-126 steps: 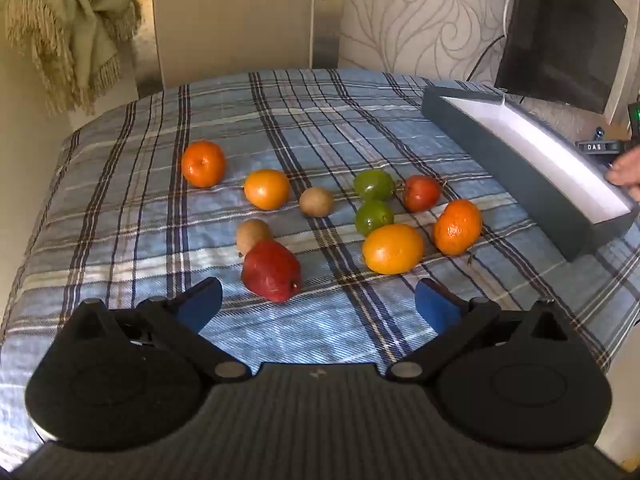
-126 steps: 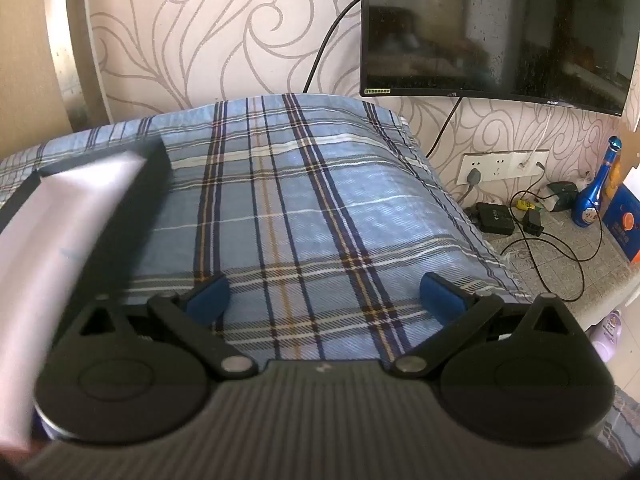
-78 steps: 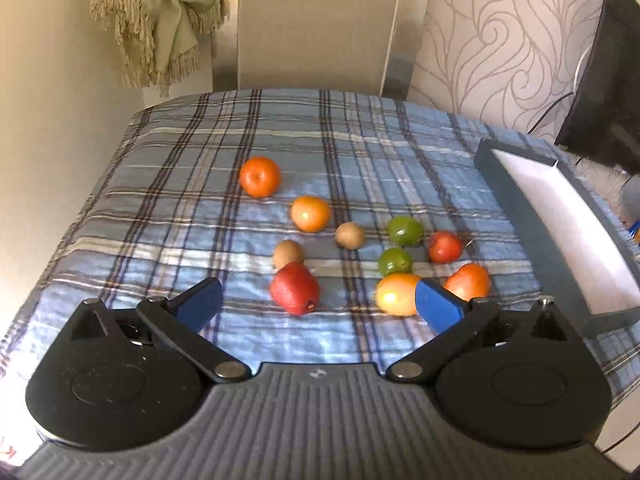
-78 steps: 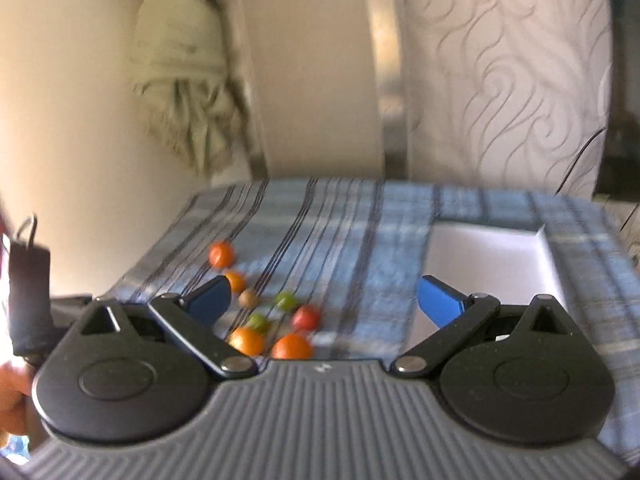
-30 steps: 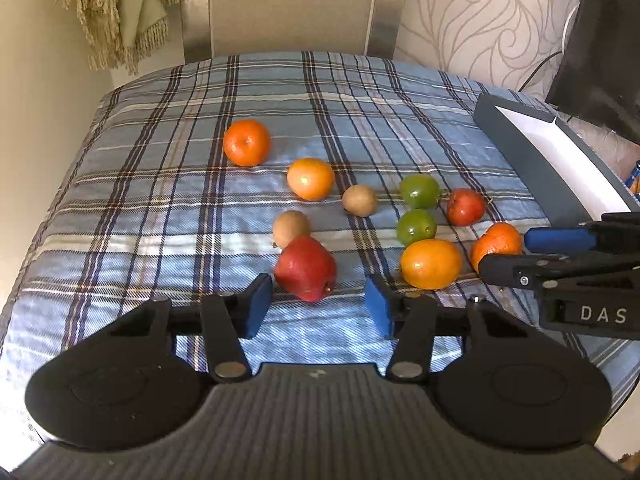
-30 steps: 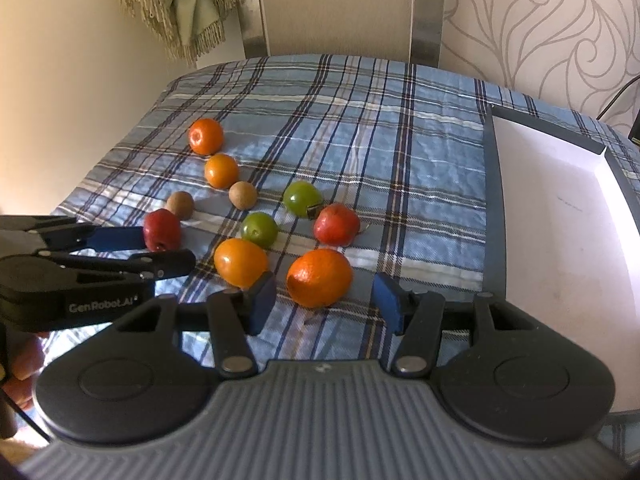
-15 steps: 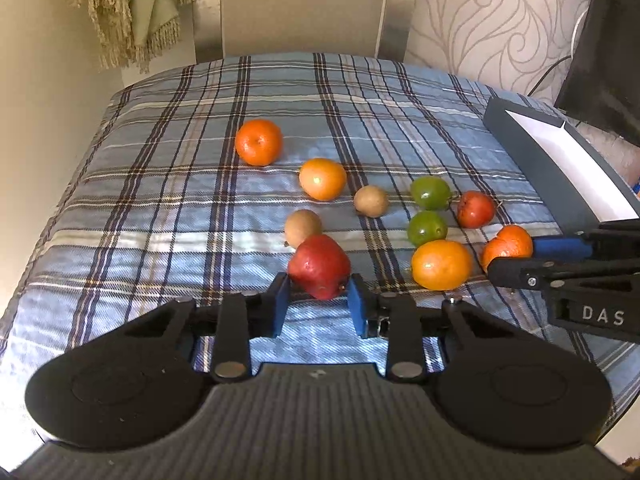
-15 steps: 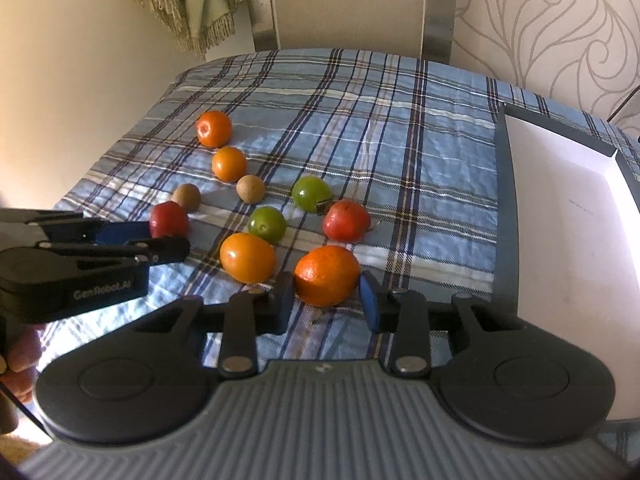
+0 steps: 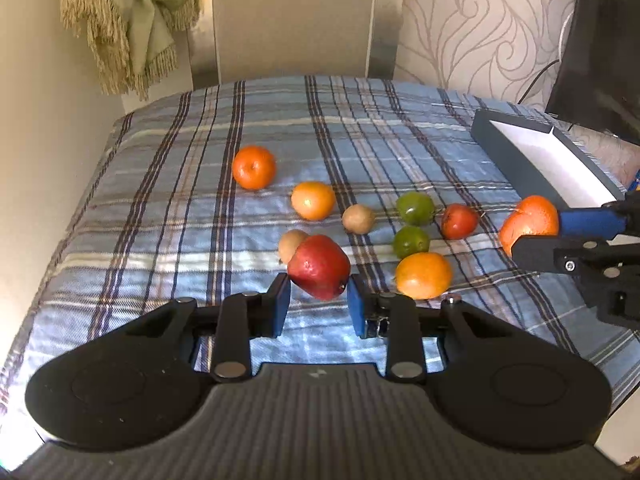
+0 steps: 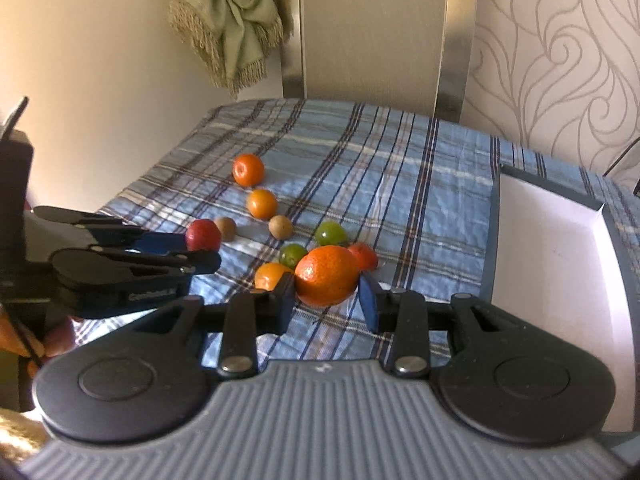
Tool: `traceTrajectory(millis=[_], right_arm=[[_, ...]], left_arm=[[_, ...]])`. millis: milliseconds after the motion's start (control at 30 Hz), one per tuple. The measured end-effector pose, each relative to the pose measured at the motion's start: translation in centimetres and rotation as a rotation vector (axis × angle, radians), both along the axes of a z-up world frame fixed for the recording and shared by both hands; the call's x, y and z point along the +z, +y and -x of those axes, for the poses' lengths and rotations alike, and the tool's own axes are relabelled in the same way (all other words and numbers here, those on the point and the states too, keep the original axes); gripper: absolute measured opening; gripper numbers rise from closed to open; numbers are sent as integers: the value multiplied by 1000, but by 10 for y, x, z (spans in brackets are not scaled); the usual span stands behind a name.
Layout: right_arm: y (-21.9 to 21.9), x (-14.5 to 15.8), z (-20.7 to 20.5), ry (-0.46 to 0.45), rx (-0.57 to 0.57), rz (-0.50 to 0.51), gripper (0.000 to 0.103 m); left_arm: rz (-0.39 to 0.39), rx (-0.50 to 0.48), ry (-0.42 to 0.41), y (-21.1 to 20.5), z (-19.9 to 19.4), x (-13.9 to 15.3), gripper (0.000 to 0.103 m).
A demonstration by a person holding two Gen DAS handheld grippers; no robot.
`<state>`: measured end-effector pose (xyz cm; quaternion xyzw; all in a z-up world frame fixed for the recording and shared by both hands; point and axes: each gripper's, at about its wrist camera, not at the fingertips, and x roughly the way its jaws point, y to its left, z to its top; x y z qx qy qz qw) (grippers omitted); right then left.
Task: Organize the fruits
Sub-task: 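Lift and carry the apple and tangerine over the white tray with both grippers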
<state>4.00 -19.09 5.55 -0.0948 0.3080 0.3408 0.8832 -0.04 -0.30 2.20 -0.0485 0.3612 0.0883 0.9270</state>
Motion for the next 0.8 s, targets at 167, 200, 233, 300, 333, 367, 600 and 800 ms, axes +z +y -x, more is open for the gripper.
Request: traceTrajectory(millis=[167,200,233,300,333,367,600,800], right_arm=[[-9,7,3,-5,-8,-18,37],[-11,7,3,-5,-10,-23,37],[-12,8,4,-7,-14,-26,37],[-16,10,5,-12,-22,-32,37],[-19,11,5,-14,-26,-36,37],[-21,11,5,-17,-31,-38,37],[-40,13,2,-23,-77,-46,37],[-64,13,-1,-24,-138,-42,37]], left_arm=[[3,-4,-12,-2,-1,10,36],[6,-4,-13,-2,-1,12,36],[10,-5,-12,-3,-3,13,36],[13,-12,-17,-7,-5,18,36],[11,-17,-21,-9,-6,20,36],[9,-24,-25,-12,-7,22,36],[15,-78,-37,-35,-21,32,36],[33,-126,-39,-57,-38,33,36]])
